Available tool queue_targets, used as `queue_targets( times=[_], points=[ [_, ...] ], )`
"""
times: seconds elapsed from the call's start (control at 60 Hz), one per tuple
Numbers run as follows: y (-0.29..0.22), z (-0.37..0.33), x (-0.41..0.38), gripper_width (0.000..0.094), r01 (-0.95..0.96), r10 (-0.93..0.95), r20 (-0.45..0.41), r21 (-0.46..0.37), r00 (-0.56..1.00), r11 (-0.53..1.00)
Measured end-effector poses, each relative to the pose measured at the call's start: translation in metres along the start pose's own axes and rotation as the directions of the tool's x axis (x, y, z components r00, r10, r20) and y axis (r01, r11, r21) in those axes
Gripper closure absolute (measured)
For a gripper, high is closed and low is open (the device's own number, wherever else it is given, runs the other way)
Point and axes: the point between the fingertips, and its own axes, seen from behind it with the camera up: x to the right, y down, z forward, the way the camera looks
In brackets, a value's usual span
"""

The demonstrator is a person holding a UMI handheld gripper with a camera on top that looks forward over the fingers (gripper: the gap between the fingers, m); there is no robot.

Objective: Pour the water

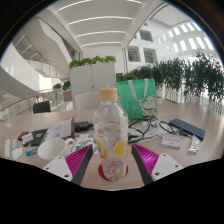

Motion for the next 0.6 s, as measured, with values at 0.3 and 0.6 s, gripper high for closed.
queue_targets(
  times=[0.3, 0.6],
  points=[
    [-0.008, -0.154, -0.026, 0.0097, 0.022, -0.025, -0.034, -0.071, 0.999, 0.997],
    [-0.054, -0.304, -0.066, 0.0091, 0.053, -0.055, -0.083, -0.028, 0.995, 0.998]
  ],
)
